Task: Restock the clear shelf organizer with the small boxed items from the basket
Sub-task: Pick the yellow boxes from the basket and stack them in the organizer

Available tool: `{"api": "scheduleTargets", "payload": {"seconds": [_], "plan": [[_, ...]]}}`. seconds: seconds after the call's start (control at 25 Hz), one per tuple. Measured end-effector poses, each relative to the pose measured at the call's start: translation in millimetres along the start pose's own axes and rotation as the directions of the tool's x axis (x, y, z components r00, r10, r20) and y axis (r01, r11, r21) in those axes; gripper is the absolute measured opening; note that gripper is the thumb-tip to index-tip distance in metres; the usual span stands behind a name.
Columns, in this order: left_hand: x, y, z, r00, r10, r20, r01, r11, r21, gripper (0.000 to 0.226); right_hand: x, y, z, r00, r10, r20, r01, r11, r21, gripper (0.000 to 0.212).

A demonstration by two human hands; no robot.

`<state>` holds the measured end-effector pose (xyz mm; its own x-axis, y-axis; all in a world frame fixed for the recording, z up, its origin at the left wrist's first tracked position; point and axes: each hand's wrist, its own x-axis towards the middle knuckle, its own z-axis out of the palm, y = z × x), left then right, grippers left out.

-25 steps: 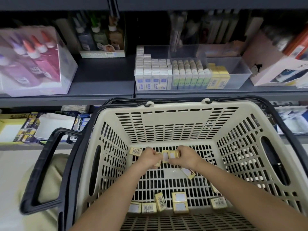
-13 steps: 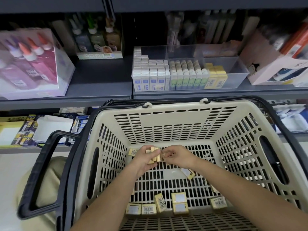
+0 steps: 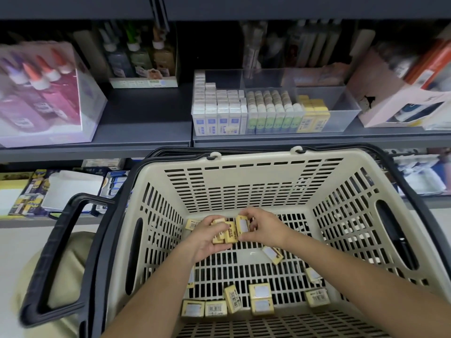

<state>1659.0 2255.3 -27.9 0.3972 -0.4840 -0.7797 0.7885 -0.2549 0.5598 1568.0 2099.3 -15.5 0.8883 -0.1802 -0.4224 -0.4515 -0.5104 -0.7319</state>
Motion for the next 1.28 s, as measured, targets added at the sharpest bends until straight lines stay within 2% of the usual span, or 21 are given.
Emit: {"api": "scheduleTargets", "payload": {"seconds": [0.04,0.12,0.28,0.4,0.44,0.52,0.56,0.72,0.84,0.92,0.96,1.04,1.16,1.2,1.28], "plan": [[-2,1,6,0.999,0.000,0.051,0.000,1.000,-0.005,0.031,-3,-2,-4,1.000,-0.025,0.010,0.024,0.997,0.077,0.055],[-5,5,17,0.993,0.023,0.119,-0.020,0.999,-0.030,0.029,-11,-5,-13,0.998,-0.066,0.014,0.064,0.992,0.108,0.062],[-12,15,37,0.977,0.074,0.198,-0.065,0.996,-0.053,0.034,-26,-13,-32,0.993,-0.118,0.003,0.118,0.991,-0.060,0.070],[-23,28,55,0.967,0.129,0.222,-0.143,0.988,0.051,0.037,-37,-27,-64,0.972,-0.224,-0.065,0.210,0.962,-0.175,0.040],[-28,35,61,0.964,0.165,0.209,-0.187,0.978,0.089,0.037,-41,-31,-77,0.970,-0.220,-0.100,0.205,0.969,-0.139,0.029],[-40,51,70,0.944,0.271,0.189,-0.299,0.944,0.141,0.036,-49,-37,-106,0.972,-0.151,-0.180,0.166,0.984,0.070,0.014],[-47,60,74,0.925,0.330,0.189,-0.360,0.920,0.153,0.035,-52,-40,-120,0.971,-0.116,-0.211,0.151,0.976,0.157,0.014],[-72,98,99,0.807,0.559,0.191,-0.589,0.790,0.171,0.033,-59,-50,-160,0.964,-0.084,-0.252,0.152,0.951,0.268,0.017],[-80,130,120,0.660,0.726,0.191,-0.748,0.613,0.253,0.037,-68,-58,-184,0.958,-0.092,-0.271,0.182,0.927,0.328,0.017],[-78,145,132,0.572,0.799,0.187,-0.796,0.486,0.360,0.040,-69,-63,-205,0.914,-0.088,-0.397,0.234,0.911,0.338,0.016],[-75,149,137,0.551,0.813,0.188,-0.798,0.447,0.404,0.041,-66,-66,-218,0.874,-0.091,-0.478,0.255,0.922,0.291,0.015],[-66,150,145,0.566,0.800,0.198,-0.776,0.437,0.455,0.040,-54,-68,-244,0.779,-0.120,-0.615,0.232,0.967,0.105,0.012],[-54,147,144,0.622,0.764,0.172,-0.748,0.516,0.416,0.039,-27,-68,-275,0.656,-0.176,-0.734,0.008,0.974,-0.227,0.017],[-51,148,143,0.629,0.761,0.158,-0.752,0.543,0.375,0.039,-18,-68,-281,0.629,-0.214,-0.747,-0.038,0.952,-0.305,0.019],[-49,149,140,0.644,0.750,0.152,-0.748,0.576,0.330,0.038,-3,-67,-287,0.634,-0.296,-0.714,-0.032,0.913,-0.406,0.021]]}}
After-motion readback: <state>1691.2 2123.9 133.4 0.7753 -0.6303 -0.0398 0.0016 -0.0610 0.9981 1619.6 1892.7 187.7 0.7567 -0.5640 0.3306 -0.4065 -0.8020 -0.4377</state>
